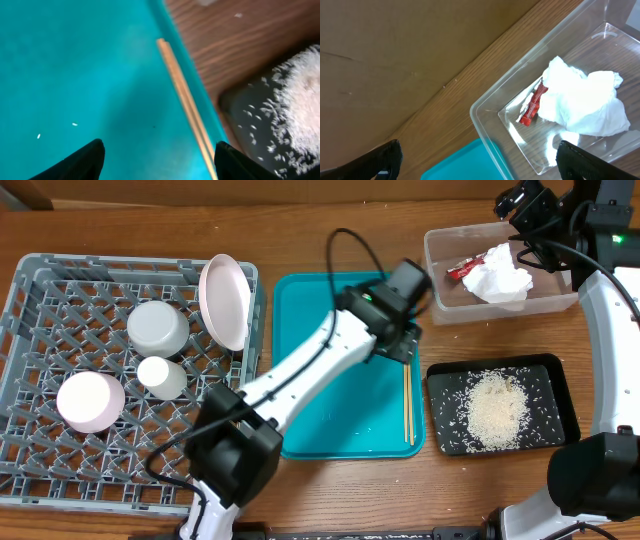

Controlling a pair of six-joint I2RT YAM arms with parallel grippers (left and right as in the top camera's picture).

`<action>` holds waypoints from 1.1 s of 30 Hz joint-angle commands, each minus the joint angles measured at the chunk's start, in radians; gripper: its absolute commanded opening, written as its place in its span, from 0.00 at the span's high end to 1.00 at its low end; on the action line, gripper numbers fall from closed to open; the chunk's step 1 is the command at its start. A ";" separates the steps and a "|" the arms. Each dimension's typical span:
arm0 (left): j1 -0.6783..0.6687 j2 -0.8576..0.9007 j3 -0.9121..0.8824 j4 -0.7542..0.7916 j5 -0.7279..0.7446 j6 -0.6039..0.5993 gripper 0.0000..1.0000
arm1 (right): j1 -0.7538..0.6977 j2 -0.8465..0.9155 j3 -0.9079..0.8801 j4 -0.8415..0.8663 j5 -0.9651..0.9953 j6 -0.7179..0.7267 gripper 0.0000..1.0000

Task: Sort waste into correct bins and load items into the dishwasher
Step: 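Release the plate, retract right gripper, reach left gripper to chopsticks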

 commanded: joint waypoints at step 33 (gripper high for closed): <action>-0.081 0.265 0.108 0.052 -0.186 -0.140 0.60 | 0.002 -0.006 0.013 0.004 0.009 -0.011 0.00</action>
